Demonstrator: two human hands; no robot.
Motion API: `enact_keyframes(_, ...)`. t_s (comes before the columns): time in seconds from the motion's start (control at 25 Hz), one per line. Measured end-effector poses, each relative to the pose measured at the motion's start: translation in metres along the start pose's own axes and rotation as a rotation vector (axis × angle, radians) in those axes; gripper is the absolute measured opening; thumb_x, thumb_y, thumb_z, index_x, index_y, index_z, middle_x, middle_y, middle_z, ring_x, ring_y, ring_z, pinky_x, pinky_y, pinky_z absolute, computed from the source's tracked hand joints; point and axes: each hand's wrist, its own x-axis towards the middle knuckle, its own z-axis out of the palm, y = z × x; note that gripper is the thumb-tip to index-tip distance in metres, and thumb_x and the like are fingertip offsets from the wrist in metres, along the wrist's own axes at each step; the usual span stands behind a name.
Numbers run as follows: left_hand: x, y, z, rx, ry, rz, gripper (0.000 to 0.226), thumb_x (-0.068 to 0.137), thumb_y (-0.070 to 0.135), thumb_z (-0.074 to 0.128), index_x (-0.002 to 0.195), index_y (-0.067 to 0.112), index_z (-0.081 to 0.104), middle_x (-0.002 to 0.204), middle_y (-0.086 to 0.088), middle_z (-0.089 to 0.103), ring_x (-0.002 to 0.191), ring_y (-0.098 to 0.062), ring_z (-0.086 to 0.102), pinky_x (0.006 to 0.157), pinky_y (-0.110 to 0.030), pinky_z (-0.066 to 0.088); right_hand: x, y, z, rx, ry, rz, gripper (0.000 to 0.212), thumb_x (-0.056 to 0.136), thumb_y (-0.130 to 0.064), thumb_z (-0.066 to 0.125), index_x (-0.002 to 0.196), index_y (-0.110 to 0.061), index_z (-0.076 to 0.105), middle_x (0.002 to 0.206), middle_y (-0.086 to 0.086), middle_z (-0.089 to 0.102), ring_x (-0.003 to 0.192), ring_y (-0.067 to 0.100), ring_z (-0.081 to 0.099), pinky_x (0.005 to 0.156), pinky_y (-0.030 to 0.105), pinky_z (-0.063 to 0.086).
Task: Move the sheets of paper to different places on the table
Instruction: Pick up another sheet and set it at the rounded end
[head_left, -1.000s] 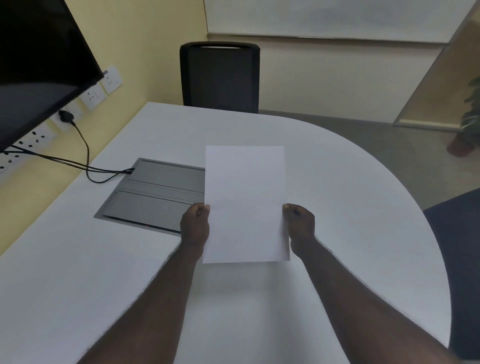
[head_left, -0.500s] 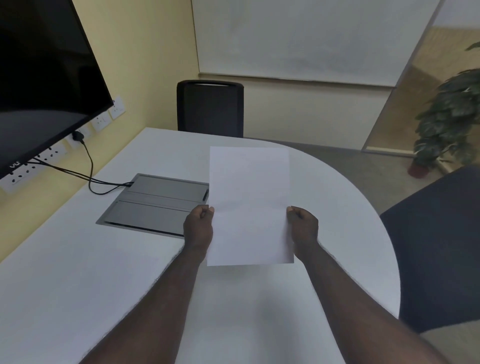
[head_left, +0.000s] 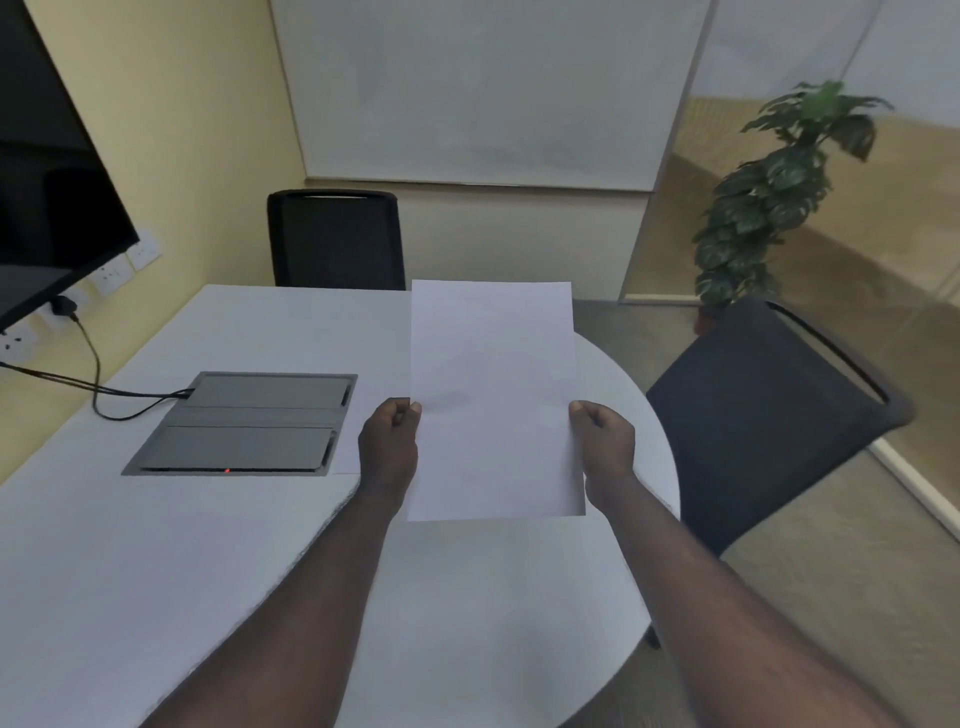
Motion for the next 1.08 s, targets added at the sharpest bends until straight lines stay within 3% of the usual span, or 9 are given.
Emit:
enact_keyframes(0.16,-0.02,0.02,0.042,-0.057,-0.086,0.019,0.012,0.095,0.024,0.057,0.086,0.02,0.064,0.079,0.004,0.059,0.075,-0.014,0.051,0.069,-0.026,0.043,0.003,-0.014,-0.051,0.037,0.074,-0.014,0.013,0.088,-0.023,0.064,0.079,-0.021,0.072,0.089,-0.009,0.072,0.081,0.012,0.066,0.076,0.03,0.054)
enact_keyframes(0.28,-0.036,0.032,0.081,-0.104,-0.147,0.002,0.013,0.096,0.024,0.056,0.088,0.018,0.065,0.084,-0.003,0.063,0.079,-0.019,0.054,0.077,-0.036,0.048,0.01,-0.021,-0.092,0.041,0.121,-0.019,0.011,0.089,-0.021,0.064,0.087,-0.015,0.073,0.092,0.001,0.073,0.079,0.015,0.064,0.075,0.034,0.056)
enact_keyframes(0.44,-0.066,0.049,0.136,-0.12,-0.186,0.001,0.016,0.096,0.024,0.056,0.096,0.012,0.067,0.096,-0.019,0.069,0.083,-0.023,0.059,0.087,-0.048,0.051,0.024,-0.03,-0.153,0.05,0.179,-0.05,0.012,0.091,-0.02,0.063,0.083,-0.018,0.071,0.081,-0.002,0.072,0.068,0.011,0.064,0.056,0.022,0.055)
enact_keyframes(0.52,-0.083,0.058,0.163,-0.118,-0.196,0.011,0.017,0.096,0.024,0.055,0.096,0.011,0.067,0.098,-0.02,0.069,0.085,-0.03,0.062,0.088,-0.051,0.051,0.03,-0.037,-0.183,0.061,0.192,-0.07,0.014,0.093,-0.019,0.062,0.08,-0.02,0.069,0.077,-0.005,0.071,0.068,0.011,0.064,0.054,0.021,0.054)
enact_keyframes(0.68,-0.117,0.086,0.22,-0.101,-0.194,0.031,0.02,0.097,0.027,0.054,0.093,0.012,0.066,0.096,-0.014,0.07,0.09,-0.032,0.064,0.087,-0.05,0.052,0.048,-0.055,-0.247,0.081,0.214,-0.076,0.01,0.094,-0.017,0.061,0.089,-0.014,0.069,0.086,0.003,0.071,0.077,0.017,0.065,0.072,0.034,0.057)
enact_keyframes(0.88,-0.144,0.124,0.277,-0.08,-0.19,0.062,0.021,0.096,0.027,0.053,0.09,0.011,0.067,0.093,-0.007,0.071,0.091,-0.028,0.064,0.084,-0.043,0.052,0.071,-0.076,-0.313,0.101,0.234,-0.08,0.01,0.094,-0.022,0.062,0.087,-0.018,0.068,0.084,-0.001,0.071,0.075,0.015,0.067,0.06,0.024,0.053)
enact_keyframes(1.08,-0.149,0.148,0.327,-0.078,-0.223,0.084,0.024,0.093,0.027,0.054,0.082,0.009,0.065,0.088,-0.008,0.068,0.08,-0.022,0.057,0.077,-0.037,0.048,0.099,-0.091,-0.357,0.128,0.262,-0.07,0.011,0.092,-0.021,0.064,0.082,-0.019,0.068,0.082,0.002,0.071,0.074,0.019,0.067,0.065,0.029,0.053)
